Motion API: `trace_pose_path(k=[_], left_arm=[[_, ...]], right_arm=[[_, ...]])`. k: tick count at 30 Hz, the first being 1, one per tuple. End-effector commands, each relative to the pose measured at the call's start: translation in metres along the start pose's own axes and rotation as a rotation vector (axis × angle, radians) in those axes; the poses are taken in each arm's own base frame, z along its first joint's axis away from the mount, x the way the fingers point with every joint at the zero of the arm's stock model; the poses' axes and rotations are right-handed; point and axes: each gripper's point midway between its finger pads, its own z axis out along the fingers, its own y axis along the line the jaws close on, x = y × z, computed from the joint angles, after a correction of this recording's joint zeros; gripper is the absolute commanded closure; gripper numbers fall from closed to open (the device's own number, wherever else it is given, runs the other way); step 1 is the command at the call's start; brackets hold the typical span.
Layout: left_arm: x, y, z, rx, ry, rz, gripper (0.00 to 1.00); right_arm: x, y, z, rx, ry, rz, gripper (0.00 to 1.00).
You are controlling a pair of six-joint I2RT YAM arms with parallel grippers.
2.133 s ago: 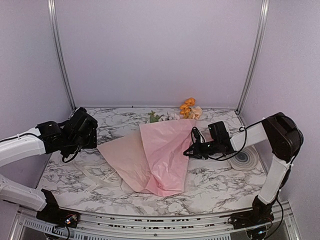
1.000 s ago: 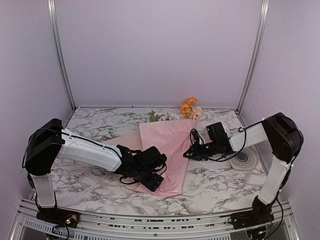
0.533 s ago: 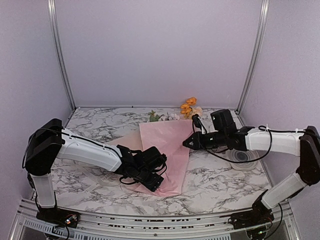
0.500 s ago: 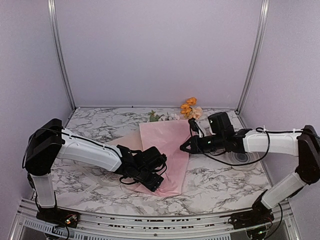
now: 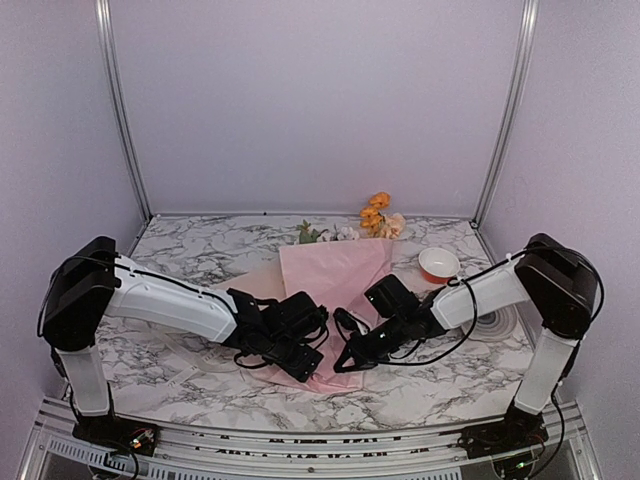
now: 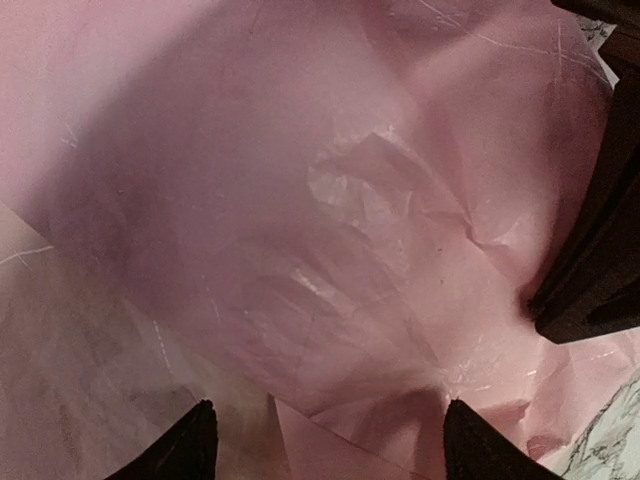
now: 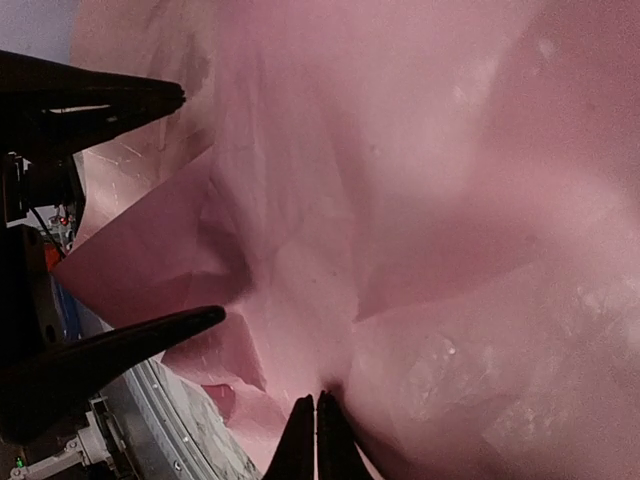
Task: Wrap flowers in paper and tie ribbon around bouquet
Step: Pick up the left corner of the flattened wrapping paper at the center of the board.
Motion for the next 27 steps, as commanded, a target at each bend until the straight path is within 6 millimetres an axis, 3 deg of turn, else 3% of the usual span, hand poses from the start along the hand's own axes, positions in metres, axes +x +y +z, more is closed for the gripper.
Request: trace_pose_path(k=[1,4,6,8,10,11,13,18,22,27], left_arm=[[-0.026,0.004,-0.044,0.058,-0.11,-0.091,0.2],[-0.036,0.026,-0.075,0.068,-0.18,-0.218,0.18],[-0.028,0.054,-0.087,0.057,-0.19,-0.346,0.16],[-0.006,0.087,-0.093,0.049,-0.176,-0.514,0.16],[0.031,0.121,-0.09,-0.005,-0.152,-0.644,0.17],[0.048,0.134,-0.089,-0.031,-0.15,-0.694,0.17],[0.062,0.149,-0.092,-0.041,-0.18,-0.766,0.16],[0.054,0.155,-0.092,0.032,-0.262,-0.83,0.14],[0.045,0.154,-0.075,0.062,-0.243,-0.83,0.13],[0.04,0.147,-0.053,0.119,-0.206,-0.851,0.29]], right_arm=[[0.011,-0.034,0.004,0.147,0.035,0.045,0.96],[0.013,-0.039,0.004,0.167,0.043,0.046,0.97],[0.014,-0.04,0.006,0.171,0.048,0.044,0.97],[0.014,-0.04,0.006,0.175,0.049,0.037,0.98],[0.013,-0.039,0.006,0.176,0.047,0.031,0.98],[0.013,-0.039,0.006,0.176,0.046,0.03,0.98],[0.012,-0.039,0.007,0.176,0.046,0.026,0.99],[0.012,-0.039,0.01,0.169,0.053,0.022,0.99],[0.014,-0.039,0.011,0.17,0.058,0.019,1.0],[0.014,-0.039,0.009,0.17,0.049,0.022,1.0]])
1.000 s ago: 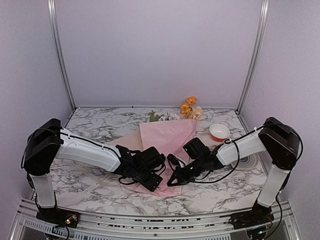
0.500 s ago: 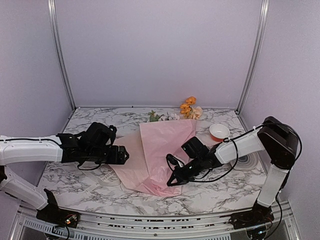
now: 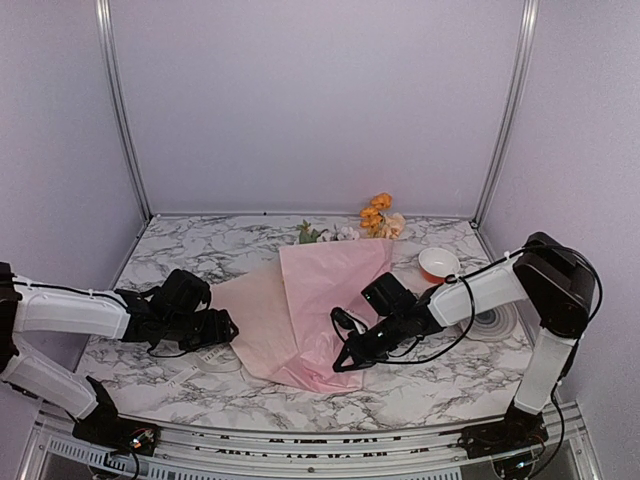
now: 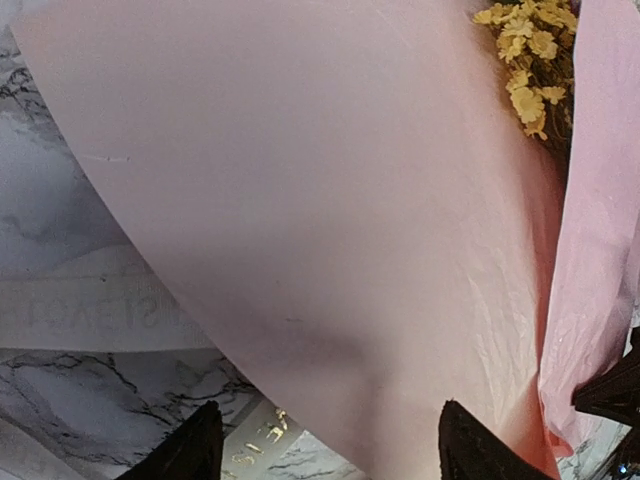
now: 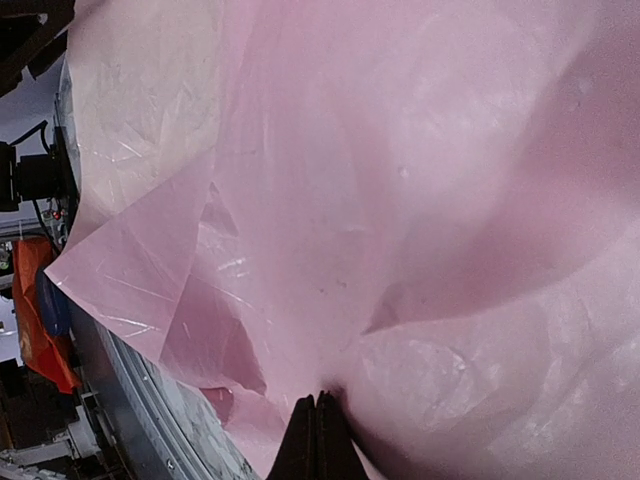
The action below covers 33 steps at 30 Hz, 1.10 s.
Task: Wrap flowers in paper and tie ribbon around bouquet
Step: Pick up the left corner of the flattened wrapping paper at the center of the board, then fold the left corner of the 2/3-folded wrapping paper.
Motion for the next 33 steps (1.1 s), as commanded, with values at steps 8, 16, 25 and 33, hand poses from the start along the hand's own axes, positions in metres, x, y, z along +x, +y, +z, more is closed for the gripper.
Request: trace_pose_path(k=[8,16,25,33], left_arm=[[-0.026,-0.054,-0.001,0.146,-0.058,0.048,0.86],[-0.036,-0.135,-0.025,0.257,-0.107,0.251,1.0],[-0.049,-0.239,-0.007,0.474,-0.067,0.385,1.0],[-0.042,-0.235,0.058,0.407,0.059,0.367,1.0]], right_arm=[[0.021,-0.042,0.011,0.149,0.04,0.052,1.0],[0.023,-0.046,0.016,0.15,0.051,0.055,1.0],[0.022,-0.044,0.021,0.122,0.044,0.044,1.0],[0.005,-0.009,0.009,-0.029,-0.053,-0.001,1.0]])
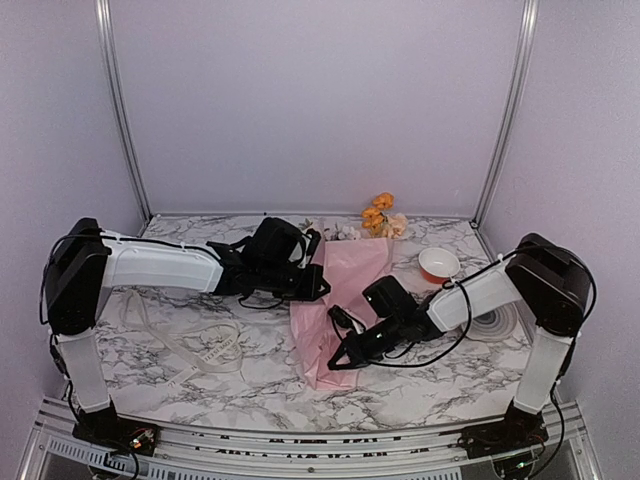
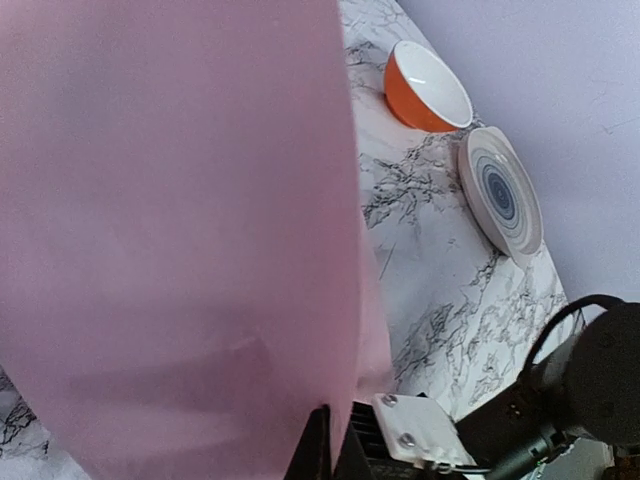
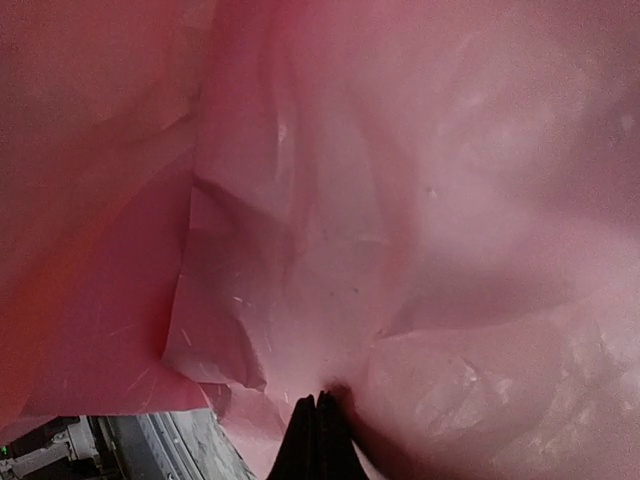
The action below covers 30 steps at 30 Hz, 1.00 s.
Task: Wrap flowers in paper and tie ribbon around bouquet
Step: Fold the left corner of the 2/3-folded wrapping paper.
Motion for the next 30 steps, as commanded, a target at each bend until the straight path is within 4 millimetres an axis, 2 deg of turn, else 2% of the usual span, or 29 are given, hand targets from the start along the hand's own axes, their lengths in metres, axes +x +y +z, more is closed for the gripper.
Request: trace_pose_path(k=[1,6,7,9,11,14,16,20,24,27,30], left_arm=[[0.012,0.014,0.018,-0.019,0.075,0.001,1.0],[0.028,0.031,0.039,-0.069,0.15,0.015,1.0],[0.031,0.033,0.043,-0.075,0.162,0.016,1.0],[0.037,0.037,0.047,-0.085,0.184,0.019,1.0],[0.039,0.039,0.048,-0.091,0.192,0.021,1.0],[0.039,0.039,0.048,-0.094,0.192,0.023,1.0],[0.035,0.037,0.047,-0.09,0.184,0.023,1.0],[0.022,0.024,0.04,-0.091,0.144,0.057,1.0],[0.01,0.001,0.034,-0.058,0.123,0.087,1.0],[0.006,-0.019,0.034,-0.021,0.115,0.099,1.0],[0.007,-0.039,0.042,0.041,0.133,0.092,1.0]], right_arm=[[0.008,-0.005,-0.003,0.004,-0.033,0.029,1.0],[-0.018,0.042,-0.031,-0.128,-0.165,-0.037,1.0],[-0.023,0.048,-0.038,-0.139,-0.185,-0.051,1.0],[-0.03,0.05,-0.053,-0.123,-0.228,-0.049,0.97],[-0.038,0.035,-0.07,-0.06,-0.273,-0.007,0.94],[-0.04,-0.015,-0.09,0.094,-0.311,0.1,0.9],[-0.042,-0.036,-0.092,0.15,-0.305,0.119,0.88],[-0.052,-0.069,-0.084,0.196,-0.274,0.123,0.87],[-0.056,-0.091,-0.067,0.204,-0.232,0.141,0.89],[-0.049,-0.096,-0.054,0.167,-0.194,0.161,0.91],[-0.045,-0.098,-0.05,0.155,-0.189,0.175,0.91]])
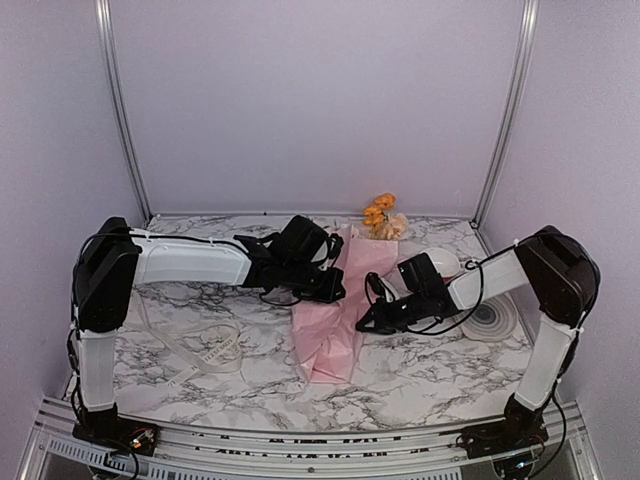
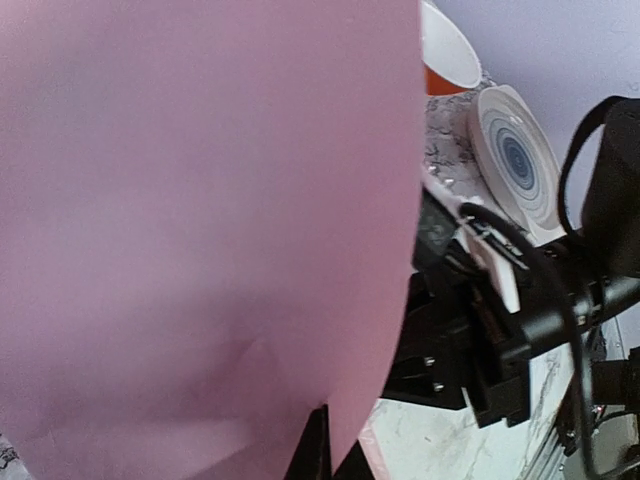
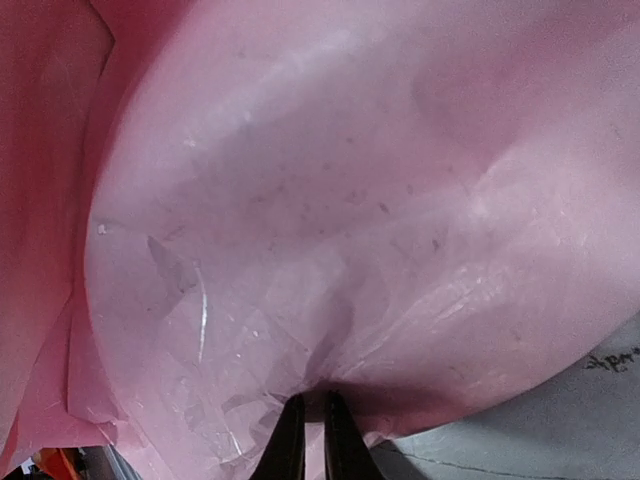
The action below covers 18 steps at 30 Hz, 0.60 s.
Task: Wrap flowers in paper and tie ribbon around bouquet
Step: Fold the left corner of the 2/3-folded wrapping paper.
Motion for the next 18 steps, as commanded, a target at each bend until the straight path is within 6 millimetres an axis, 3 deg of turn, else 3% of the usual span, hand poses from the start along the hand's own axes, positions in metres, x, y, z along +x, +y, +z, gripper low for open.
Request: trace_pose_path(k=[1,8,15,18], left_arm=[[-0.005,-0.037,0.003,0.101,0.027,0.007,1.0],[0.001,-0.042,0.039,0.165,0.079,-0.099,1.0],[0.009,-0.013,0.057,0.117,0.11,-0.183,1.0],[0.014,-0.009,0.062,0.102,0.131,-0.185,1.0]], right_arm=[[0.019,-0.02,0.009,0.035,0.056,0.041,0.91],[0.013,-0.002,0.003,-0.083,0.015,0.039,0.91],[-0.014,0.043,-0.035,-0.223,-0.098,-0.044,0.91],[-0.028,0.029,-0.055,-0.192,-0.156,0.0,0.88]])
